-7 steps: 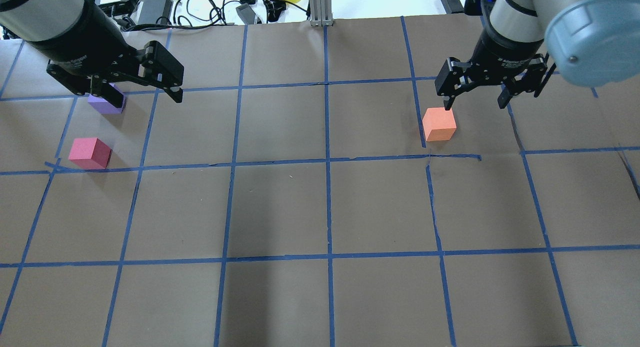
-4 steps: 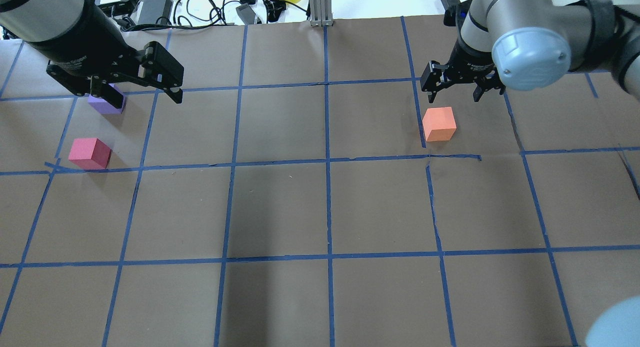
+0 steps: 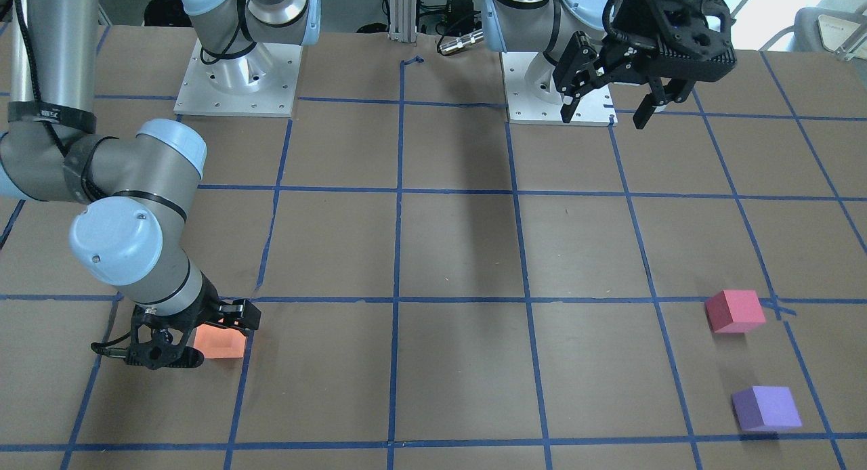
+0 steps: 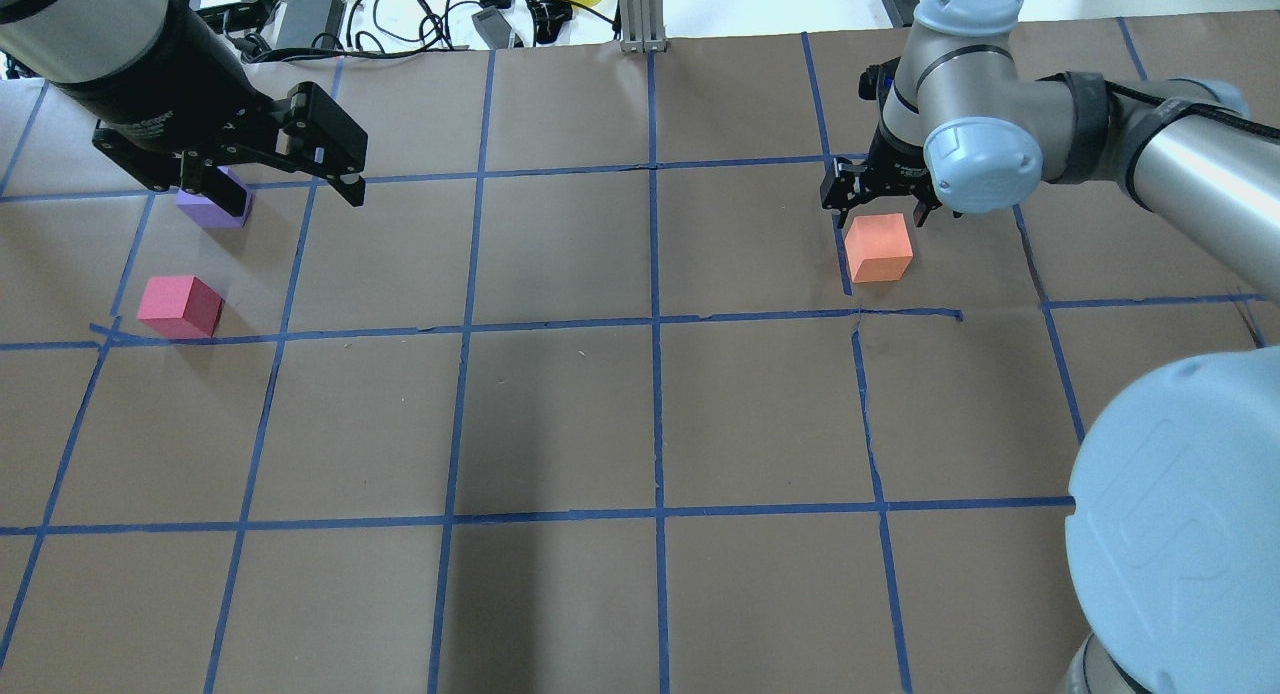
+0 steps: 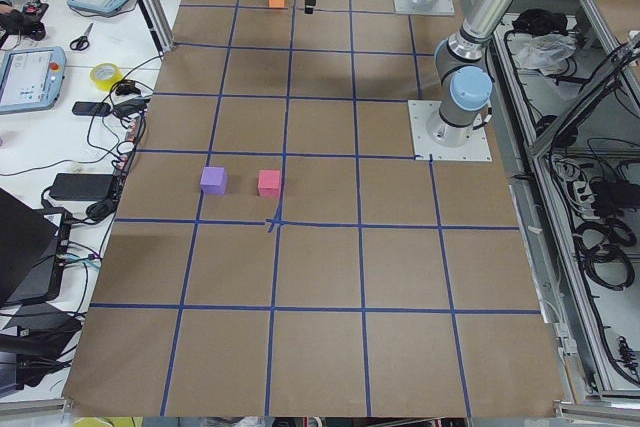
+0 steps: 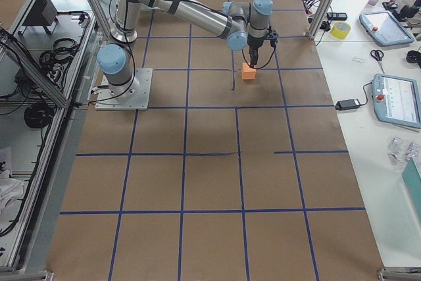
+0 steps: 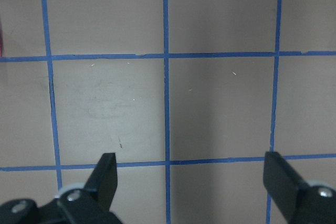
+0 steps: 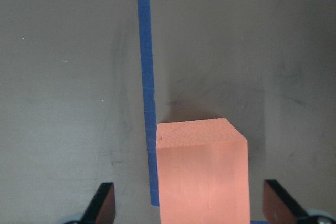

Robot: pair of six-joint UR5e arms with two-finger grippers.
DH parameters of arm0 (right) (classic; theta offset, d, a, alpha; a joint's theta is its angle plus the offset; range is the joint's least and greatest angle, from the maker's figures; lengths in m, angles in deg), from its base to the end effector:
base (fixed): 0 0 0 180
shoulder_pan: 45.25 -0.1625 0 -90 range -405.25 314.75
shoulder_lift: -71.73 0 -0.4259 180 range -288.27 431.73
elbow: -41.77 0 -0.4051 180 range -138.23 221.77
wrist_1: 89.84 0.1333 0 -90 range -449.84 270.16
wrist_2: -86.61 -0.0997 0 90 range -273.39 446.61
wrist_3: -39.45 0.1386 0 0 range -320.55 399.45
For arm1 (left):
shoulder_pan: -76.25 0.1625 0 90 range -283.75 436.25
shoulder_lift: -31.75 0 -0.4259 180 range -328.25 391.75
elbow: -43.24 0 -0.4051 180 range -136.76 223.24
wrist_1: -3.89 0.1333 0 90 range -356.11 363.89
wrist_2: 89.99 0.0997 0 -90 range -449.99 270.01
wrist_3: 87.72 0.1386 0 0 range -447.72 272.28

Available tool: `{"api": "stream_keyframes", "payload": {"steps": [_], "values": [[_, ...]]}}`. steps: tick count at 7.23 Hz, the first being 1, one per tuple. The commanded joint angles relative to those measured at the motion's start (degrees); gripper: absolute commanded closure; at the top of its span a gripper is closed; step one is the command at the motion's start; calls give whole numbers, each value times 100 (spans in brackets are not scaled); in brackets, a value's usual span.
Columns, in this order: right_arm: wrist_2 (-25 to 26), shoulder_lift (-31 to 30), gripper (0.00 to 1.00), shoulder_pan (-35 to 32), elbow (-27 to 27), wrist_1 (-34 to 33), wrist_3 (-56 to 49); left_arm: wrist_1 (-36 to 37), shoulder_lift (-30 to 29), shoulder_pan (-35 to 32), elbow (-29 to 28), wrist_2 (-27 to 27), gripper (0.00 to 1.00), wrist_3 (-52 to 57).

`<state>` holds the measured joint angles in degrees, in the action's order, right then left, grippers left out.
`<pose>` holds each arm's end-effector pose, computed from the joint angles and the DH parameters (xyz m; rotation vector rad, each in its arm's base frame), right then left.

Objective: Arrange blocks in a line
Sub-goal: 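Lower the right gripper onto the orange cube and close it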

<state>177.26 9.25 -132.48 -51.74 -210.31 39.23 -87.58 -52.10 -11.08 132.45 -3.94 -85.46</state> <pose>0.1005 -0.6479 0.1918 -0.0696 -3.1297 -0.0158 -0.1208 -0.4751 0.5068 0.0059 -3.0732 0.1512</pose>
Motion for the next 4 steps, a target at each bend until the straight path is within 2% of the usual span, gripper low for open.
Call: {"api": "stream_keyframes", "payload": {"steps": [1, 4], "values": [[14, 200, 0, 13, 0, -37, -4, -3, 0, -3, 0, 0, 0, 3], [75, 455, 0, 57, 0, -310, -83, -11, 18, 5, 0, 0, 0, 3]]}}
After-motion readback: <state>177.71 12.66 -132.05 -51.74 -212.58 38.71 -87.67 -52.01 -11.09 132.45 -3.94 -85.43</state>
